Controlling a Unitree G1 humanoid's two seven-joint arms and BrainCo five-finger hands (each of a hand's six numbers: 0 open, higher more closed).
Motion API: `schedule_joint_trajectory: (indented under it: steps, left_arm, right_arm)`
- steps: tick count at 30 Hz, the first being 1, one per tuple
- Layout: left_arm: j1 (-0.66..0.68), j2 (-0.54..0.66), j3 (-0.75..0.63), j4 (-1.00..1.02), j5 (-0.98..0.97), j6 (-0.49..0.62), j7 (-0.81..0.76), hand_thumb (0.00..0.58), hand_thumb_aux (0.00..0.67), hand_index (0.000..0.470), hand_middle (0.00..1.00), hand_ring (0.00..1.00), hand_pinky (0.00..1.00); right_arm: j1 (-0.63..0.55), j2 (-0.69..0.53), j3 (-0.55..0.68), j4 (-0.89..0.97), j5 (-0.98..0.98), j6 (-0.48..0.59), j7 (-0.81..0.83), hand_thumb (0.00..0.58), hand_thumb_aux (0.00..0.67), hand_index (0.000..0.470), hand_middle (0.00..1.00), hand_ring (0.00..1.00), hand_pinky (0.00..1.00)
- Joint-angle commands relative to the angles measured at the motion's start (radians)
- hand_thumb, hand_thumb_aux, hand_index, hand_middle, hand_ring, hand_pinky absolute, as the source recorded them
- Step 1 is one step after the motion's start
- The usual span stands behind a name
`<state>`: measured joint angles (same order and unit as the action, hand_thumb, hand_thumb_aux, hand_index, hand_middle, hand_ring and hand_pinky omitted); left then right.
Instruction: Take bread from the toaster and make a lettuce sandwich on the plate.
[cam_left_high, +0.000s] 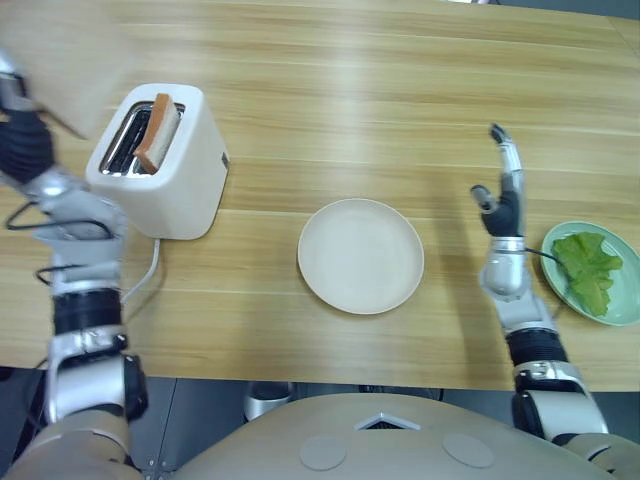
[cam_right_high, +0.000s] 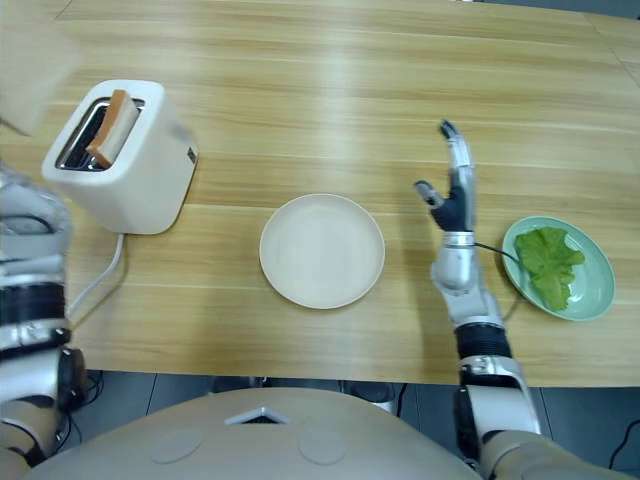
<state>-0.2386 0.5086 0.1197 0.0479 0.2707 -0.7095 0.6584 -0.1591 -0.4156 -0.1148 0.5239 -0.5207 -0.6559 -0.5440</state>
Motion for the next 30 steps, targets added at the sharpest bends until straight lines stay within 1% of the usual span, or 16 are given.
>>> schedule_joint_trajectory:
  steps: [1,4,6,9,11,13,16,18,21,26,29,30]
  left_arm:
    - [0.09,-0.068,-0.19,-0.111,-0.091,0.043,-0.243,0.58,0.67,0.46,1.0,1.0,1.0]
    - [0.168,-0.144,-0.308,-0.098,-0.149,0.065,-0.38,0.58,0.67,0.46,1.0,1.0,1.0]
    - [0.206,-0.194,-0.366,-0.069,-0.156,0.077,-0.445,0.58,0.67,0.46,1.0,1.0,1.0]
    - [0.247,-0.25,-0.425,-0.006,-0.139,0.091,-0.52,0.58,0.67,0.46,1.0,1.0,1.0]
    - [0.261,-0.277,-0.45,0.062,-0.109,0.108,-0.551,0.58,0.67,0.46,1.0,1.0,1.0]
    - [0.265,-0.292,-0.457,0.131,-0.07,0.113,-0.558,0.58,0.67,0.46,1.0,1.0,1.0]
    - [0.252,-0.304,-0.443,0.234,-0.009,0.118,-0.534,0.58,0.67,0.46,1.0,1.0,1.0]
    - [0.23,-0.306,-0.438,0.3,0.039,0.124,-0.513,0.58,0.67,0.46,1.0,1.0,1.0]
    - [0.193,-0.312,-0.446,0.395,0.095,0.133,-0.489,0.58,0.67,0.46,1.0,1.0,1.0]
    - [0.178,-0.306,-0.463,0.497,0.174,0.14,-0.45,0.58,0.67,0.46,1.0,1.0,1.0]
    - [0.189,-0.294,-0.475,0.511,0.229,0.146,-0.42,0.58,0.67,0.46,1.0,1.0,1.0]
    - [0.193,-0.292,-0.477,0.51,0.239,0.147,-0.417,0.58,0.67,0.46,0.91,0.91,0.91]
  right_arm:
    - [0.031,-0.074,-0.043,0.028,-0.046,0.104,-0.071,0.0,0.0,0.0,0.0,0.0,0.0]
    - [0.08,-0.158,-0.053,-0.008,-0.083,0.159,-0.077,0.0,0.0,0.0,0.0,0.0,0.0]
    - [0.124,-0.211,-0.079,-0.045,-0.087,0.194,-0.073,0.0,0.0,0.0,0.0,0.0,0.0]
    - [0.228,-0.288,-0.137,-0.14,-0.095,0.26,-0.047,0.0,0.0,0.0,0.0,0.0,0.0]
    - [0.315,-0.352,-0.199,-0.183,-0.088,0.317,-0.008,0.0,0.0,0.0,0.0,0.0,0.0]
    - [0.372,-0.399,-0.239,-0.19,-0.079,0.366,0.037,0.0,0.0,0.0,0.0,0.0,0.0]
    - [0.411,-0.461,-0.224,-0.136,-0.105,0.426,0.09,0.0,0.0,0.0,0.0,0.0,0.0]
    - [0.409,-0.486,-0.192,-0.061,-0.132,0.456,0.091,0.0,0.0,0.0,0.0,0.0,0.0]
    - [0.392,-0.479,-0.131,0.055,-0.152,0.483,0.078,0.0,0.0,0.0,0.0,0.0,0.0]
    - [0.309,-0.447,0.002,0.302,-0.179,0.473,0.013,0.0,0.0,0.0,0.0,0.0,0.0]
    - [0.25,-0.427,0.081,0.419,-0.205,0.457,-0.037,0.0,0.0,0.0,0.0,0.0,0.0]
    - [0.234,-0.423,0.1,0.443,-0.203,0.45,-0.049,0.0,0.0,0.0,0.0,0.0,0.0]
